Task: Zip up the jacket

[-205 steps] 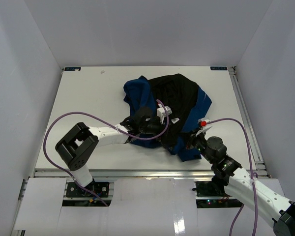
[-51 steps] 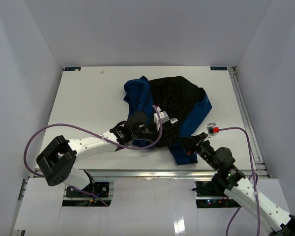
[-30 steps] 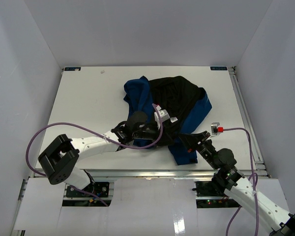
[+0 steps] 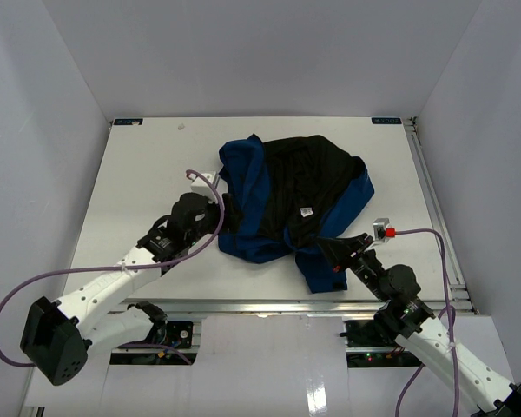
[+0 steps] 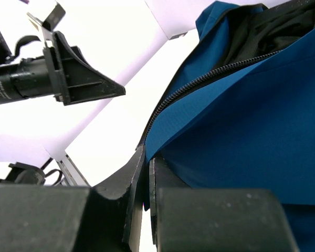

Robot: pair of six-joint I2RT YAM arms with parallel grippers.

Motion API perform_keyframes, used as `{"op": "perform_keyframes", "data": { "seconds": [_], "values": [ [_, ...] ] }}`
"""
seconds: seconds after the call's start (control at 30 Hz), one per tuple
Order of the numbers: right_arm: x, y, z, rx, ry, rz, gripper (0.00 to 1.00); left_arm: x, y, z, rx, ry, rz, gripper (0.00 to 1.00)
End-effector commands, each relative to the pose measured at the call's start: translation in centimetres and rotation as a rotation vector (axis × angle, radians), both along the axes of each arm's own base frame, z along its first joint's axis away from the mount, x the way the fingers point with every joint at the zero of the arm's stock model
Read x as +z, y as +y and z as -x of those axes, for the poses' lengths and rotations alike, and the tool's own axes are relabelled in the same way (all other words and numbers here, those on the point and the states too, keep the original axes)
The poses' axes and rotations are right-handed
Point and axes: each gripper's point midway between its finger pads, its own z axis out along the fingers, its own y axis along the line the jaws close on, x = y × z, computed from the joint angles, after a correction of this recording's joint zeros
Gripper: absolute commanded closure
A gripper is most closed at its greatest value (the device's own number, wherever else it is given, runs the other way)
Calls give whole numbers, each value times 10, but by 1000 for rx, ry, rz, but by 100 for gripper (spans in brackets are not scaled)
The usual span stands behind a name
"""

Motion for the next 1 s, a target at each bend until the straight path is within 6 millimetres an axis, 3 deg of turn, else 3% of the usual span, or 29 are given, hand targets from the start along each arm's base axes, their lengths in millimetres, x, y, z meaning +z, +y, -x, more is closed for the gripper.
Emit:
{"op": "perform_keyframes", "data": {
  "seconds": [0.0,0.13,0.27,0.37,0.43,0.63,0.97],
  "values": [
    [-64,2,1,12,72,98,92,-29,41,-6,160,67,7,23],
    [-62,2,1,11,69,107,92,-43,43,-10,148,95,59,25],
    [-58,1,2,10,60,108,92,-61,47,-15,144,144,74,33],
    [-55,0,3,12,51,101,92,-77,43,-16,110,194,84,39],
    [-53,0,3,9,47,96,92,-83,27,-14,10,207,105,40],
    [-51,0,3,11,47,97,92,-64,-34,14,-413,147,246,41],
    [-60,1,2,11,63,103,92,-50,-65,34,-547,109,265,40]
  ]
}}
